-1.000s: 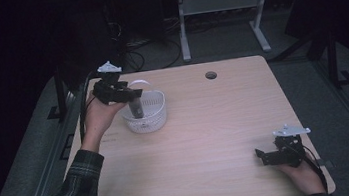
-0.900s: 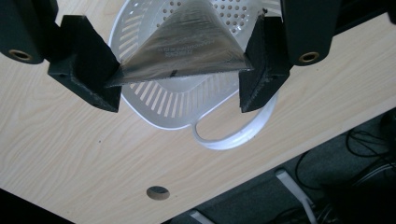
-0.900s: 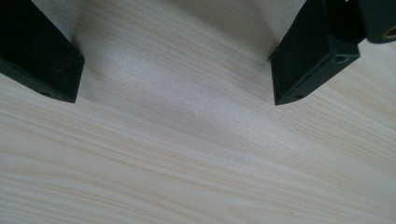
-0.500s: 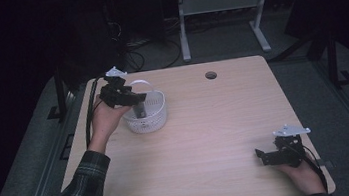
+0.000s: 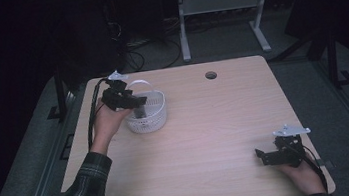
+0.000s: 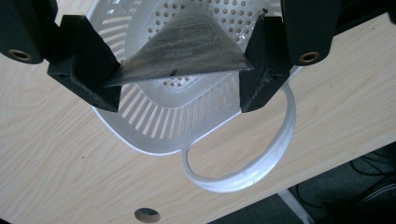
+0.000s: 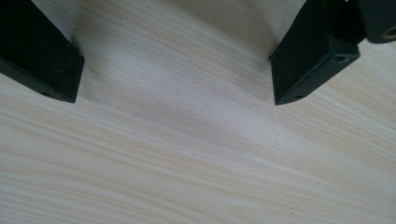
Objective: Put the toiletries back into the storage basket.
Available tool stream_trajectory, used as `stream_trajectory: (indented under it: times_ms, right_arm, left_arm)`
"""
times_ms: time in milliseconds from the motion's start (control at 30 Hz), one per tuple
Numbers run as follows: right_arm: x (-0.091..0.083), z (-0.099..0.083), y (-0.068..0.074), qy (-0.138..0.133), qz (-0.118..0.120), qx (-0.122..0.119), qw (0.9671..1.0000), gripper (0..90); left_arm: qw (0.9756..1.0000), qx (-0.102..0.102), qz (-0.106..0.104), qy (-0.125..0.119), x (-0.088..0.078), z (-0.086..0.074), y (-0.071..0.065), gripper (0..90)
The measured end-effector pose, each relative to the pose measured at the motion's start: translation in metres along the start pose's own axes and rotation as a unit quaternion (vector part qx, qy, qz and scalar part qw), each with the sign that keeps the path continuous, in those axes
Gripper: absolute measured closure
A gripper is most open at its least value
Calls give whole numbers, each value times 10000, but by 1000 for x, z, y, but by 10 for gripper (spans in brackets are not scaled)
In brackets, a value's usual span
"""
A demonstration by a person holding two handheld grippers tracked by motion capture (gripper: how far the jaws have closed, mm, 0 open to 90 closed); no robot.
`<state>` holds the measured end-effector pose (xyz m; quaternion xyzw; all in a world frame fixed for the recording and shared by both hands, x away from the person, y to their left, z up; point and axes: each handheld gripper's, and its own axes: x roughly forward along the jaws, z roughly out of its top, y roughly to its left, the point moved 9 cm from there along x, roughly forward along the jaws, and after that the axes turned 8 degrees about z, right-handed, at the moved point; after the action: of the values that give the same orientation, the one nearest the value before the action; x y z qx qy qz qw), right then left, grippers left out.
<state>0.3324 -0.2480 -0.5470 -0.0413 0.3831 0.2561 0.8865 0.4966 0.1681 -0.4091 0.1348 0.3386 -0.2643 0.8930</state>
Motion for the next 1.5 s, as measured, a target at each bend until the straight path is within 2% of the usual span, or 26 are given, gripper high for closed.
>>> stream_trajectory:
  times_ms: [133, 500, 867, 900, 1133, 1500]
  right_arm:
    - [0, 0, 0, 0, 0, 0, 10000, 20]
    - [0, 0, 0, 0, 0, 1, 10000, 20]
    - [0, 0, 0, -1, 0, 1, 10000, 20]
    - [0, 0, 0, 0, 0, 1, 10000, 20]
    - [0, 0, 0, 0, 0, 0, 10000, 20]
    - [0, 0, 0, 0, -1, 0, 10000, 20]
  left_arm:
    - [9999, 90, 45, 109, 2, -4, 1, 299]
    - [9999, 81, 80, 121, 2, -4, 1, 298]
    - [9999, 52, 144, -12, -4, -2, 6, 246]
    - [9999, 55, 144, -29, -5, -1, 7, 215]
    - [9996, 48, 250, -78, -19, -1, 12, 144]
    - [9995, 117, 298, -77, -47, -18, 16, 136]
